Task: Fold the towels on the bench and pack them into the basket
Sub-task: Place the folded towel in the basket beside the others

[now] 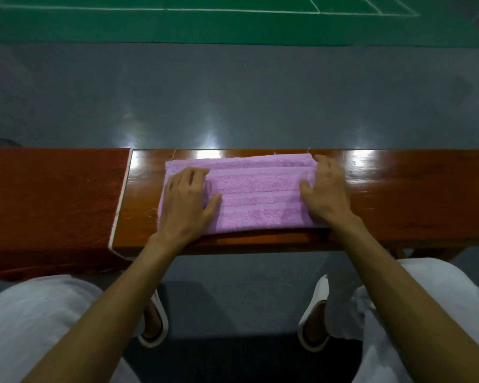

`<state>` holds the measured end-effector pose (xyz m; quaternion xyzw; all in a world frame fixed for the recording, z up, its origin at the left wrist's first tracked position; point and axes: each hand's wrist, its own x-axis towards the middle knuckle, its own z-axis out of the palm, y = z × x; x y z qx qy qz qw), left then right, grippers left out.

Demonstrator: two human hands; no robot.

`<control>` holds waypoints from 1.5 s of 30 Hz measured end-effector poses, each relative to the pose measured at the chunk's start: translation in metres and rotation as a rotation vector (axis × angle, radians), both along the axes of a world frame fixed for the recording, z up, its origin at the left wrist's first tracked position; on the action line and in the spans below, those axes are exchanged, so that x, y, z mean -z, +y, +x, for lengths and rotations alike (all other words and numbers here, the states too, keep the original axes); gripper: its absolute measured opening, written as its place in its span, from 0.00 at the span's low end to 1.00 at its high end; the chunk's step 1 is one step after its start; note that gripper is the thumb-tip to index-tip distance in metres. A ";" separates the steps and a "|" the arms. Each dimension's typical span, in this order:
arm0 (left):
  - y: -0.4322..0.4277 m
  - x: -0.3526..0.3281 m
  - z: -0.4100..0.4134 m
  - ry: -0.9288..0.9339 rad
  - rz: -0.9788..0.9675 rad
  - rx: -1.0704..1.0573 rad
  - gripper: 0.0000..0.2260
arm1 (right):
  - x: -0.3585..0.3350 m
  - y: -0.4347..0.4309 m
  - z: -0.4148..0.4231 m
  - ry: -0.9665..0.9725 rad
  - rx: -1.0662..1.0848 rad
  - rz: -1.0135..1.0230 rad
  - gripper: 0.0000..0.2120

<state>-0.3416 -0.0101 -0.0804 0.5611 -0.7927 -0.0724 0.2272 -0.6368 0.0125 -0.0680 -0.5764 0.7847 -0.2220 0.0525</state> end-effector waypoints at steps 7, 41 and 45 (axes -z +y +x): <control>0.010 0.000 -0.017 -0.183 0.167 0.031 0.32 | -0.006 0.000 -0.023 0.028 0.229 0.137 0.20; 0.003 -0.041 -0.027 0.926 0.793 -0.205 0.13 | -0.056 0.000 0.083 -0.930 -0.290 0.130 0.17; 0.001 -0.037 -0.025 0.840 0.707 -0.218 0.18 | -0.046 0.005 0.073 -0.749 -0.257 0.048 0.13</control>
